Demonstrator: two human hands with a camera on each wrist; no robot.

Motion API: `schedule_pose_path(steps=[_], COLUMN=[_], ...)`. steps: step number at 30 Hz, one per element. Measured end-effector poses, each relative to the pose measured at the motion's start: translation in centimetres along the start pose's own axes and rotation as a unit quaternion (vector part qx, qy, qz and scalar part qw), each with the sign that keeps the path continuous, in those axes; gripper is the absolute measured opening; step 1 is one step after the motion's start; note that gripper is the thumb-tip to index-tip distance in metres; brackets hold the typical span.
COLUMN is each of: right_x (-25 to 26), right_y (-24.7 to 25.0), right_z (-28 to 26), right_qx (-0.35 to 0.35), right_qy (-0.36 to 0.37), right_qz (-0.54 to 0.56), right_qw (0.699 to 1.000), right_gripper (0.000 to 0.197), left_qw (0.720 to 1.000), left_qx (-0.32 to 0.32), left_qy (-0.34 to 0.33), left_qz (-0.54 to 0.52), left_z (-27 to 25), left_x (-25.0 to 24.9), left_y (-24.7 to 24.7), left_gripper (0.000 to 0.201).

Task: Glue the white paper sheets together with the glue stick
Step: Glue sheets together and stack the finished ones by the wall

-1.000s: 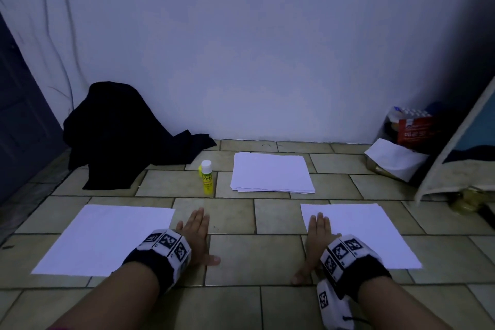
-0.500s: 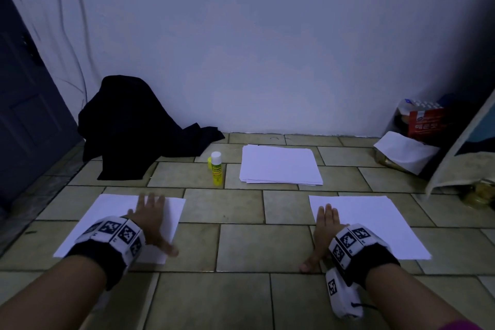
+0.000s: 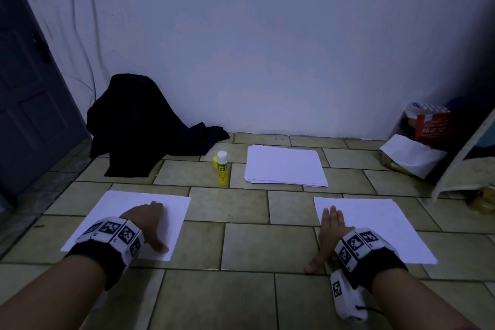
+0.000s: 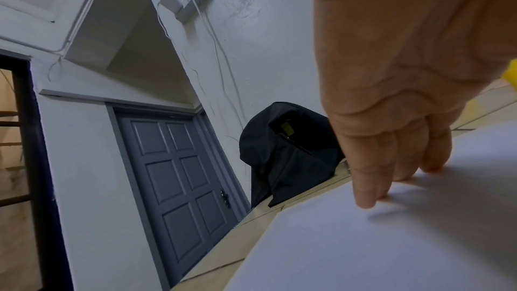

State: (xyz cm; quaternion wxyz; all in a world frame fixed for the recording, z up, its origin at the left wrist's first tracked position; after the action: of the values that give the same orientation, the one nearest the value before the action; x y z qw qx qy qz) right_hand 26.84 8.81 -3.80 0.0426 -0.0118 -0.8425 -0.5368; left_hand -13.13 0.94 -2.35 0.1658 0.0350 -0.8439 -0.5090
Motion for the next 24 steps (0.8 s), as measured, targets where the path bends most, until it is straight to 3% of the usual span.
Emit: schedule_pose_path(steps=[5,10,15,21,24], right_x=[0.0,0.0,-0.1,-0.1,0.0], right_y=[0.0,-0.1,-0.2,-0.2,-0.1], right_z=[-0.1,-0.2,-0.2,0.0,0.0], right_qx=[0.008,0.015,0.016,0.021,0.015], right_qy=[0.003,0.007,0.005,0.005,0.007], right_qz=[0.005,0.008,0.007,-0.002,-0.004], right_qw=[1.000,1.000,1.000,1.000,1.000], right_gripper=[0.147,0.149,0.149,0.152,0.151], left_qw=[1.000,0.999,0.995,0.984,0.971], left_qx=[-0.019,-0.022,-0.081,-0.171,-0.220], left_qy=[-0.003,-0.025,-0.019,0.045,0.092], left_qz=[0.016,0.024,0.058,0.001,0.025], left_z=[0.3,0.0,-0.2,-1.2,-2.7], left_x=[-0.1,-0.2,0.8,2.9,3.3], left_y=[0.4,0.8,2.9,6.2,8.5], left_gripper=[0.086,0.078,0.043,0.050,0.049])
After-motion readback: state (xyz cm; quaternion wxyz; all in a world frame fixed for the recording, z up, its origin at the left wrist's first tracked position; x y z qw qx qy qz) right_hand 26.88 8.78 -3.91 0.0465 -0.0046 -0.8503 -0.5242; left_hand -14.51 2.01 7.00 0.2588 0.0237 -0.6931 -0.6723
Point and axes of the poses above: each hand's wrist, its own z-axis towards the middle knuckle, its own y-axis out of the back of the hand, x = y × z, the point moved 10 cm from there along z, towards the middle knuckle, and after that the axes turned 13 degrees about z, right-handed, at the moved point
